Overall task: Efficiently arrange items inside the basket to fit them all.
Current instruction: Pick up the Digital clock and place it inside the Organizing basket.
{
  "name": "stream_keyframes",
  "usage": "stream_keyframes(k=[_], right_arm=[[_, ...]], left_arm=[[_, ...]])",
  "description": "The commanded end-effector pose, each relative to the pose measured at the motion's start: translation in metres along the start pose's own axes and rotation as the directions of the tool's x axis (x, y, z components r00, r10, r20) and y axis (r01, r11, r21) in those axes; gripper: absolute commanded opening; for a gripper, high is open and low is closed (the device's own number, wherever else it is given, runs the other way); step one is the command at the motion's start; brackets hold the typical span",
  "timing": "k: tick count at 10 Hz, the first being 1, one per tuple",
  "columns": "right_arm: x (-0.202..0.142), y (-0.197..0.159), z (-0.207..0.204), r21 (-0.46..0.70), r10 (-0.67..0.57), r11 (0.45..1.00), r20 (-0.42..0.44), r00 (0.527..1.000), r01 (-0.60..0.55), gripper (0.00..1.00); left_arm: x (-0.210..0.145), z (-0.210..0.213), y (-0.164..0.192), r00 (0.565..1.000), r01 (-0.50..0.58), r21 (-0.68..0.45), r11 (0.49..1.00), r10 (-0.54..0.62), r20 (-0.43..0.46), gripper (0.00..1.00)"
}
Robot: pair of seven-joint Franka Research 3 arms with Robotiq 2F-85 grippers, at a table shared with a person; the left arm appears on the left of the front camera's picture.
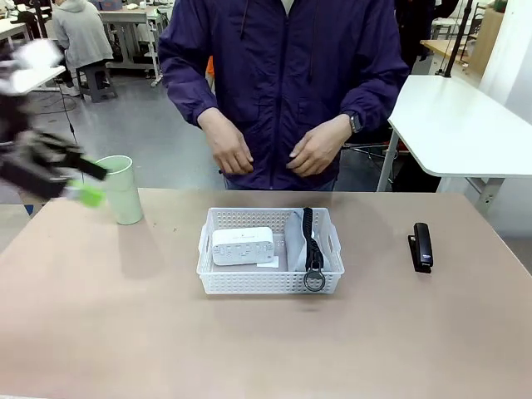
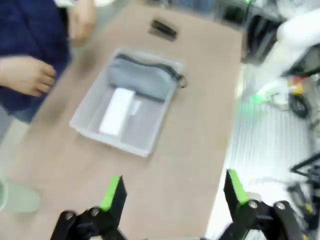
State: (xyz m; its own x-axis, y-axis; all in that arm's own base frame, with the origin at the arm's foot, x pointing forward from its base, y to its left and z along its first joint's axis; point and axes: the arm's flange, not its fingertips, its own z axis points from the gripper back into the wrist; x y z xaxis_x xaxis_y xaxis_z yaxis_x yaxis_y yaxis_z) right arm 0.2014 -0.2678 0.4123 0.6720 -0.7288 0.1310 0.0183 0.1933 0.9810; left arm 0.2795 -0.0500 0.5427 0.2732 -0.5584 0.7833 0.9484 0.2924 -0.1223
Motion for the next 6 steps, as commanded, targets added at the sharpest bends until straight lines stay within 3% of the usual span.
stream_keyframes(k=[1,3,4,5,6], right_arm=[[0.001,0.002,0.0,0.012,0.025,1.0,0.009,1.0,-0.025,1.0],[0.001,0.002,0.0,0.012,0.025,1.0,0.009,1.0,-0.025,1.0],[0.001,0.002,0.0,0.012,0.025,1.0,0.009,1.0,-0.025,1.0],[0.001,0.002,0.0,0.012,0.025,1.0,0.009,1.0,-0.025,1.0],[0.001,0.002,0.0,0.012,0.025,1.0,0.009,1.0,-0.025,1.0]], left_arm=[[-0.103,0.063,-0.008,0.972,-0.117,-0.107,0.987,0.136,0.19,1.0],[-0.181,0.094,-0.006,0.908,-0.256,-0.129,0.958,0.284,0.308,1.0],[-0.214,0.096,0.001,0.876,-0.294,-0.187,0.937,0.342,0.34,1.0],[-0.233,0.089,0.008,0.855,-0.343,-0.251,0.905,0.411,0.316,1.0],[-0.251,0.084,0.016,0.795,-0.381,-0.338,0.861,0.491,0.355,1.0]])
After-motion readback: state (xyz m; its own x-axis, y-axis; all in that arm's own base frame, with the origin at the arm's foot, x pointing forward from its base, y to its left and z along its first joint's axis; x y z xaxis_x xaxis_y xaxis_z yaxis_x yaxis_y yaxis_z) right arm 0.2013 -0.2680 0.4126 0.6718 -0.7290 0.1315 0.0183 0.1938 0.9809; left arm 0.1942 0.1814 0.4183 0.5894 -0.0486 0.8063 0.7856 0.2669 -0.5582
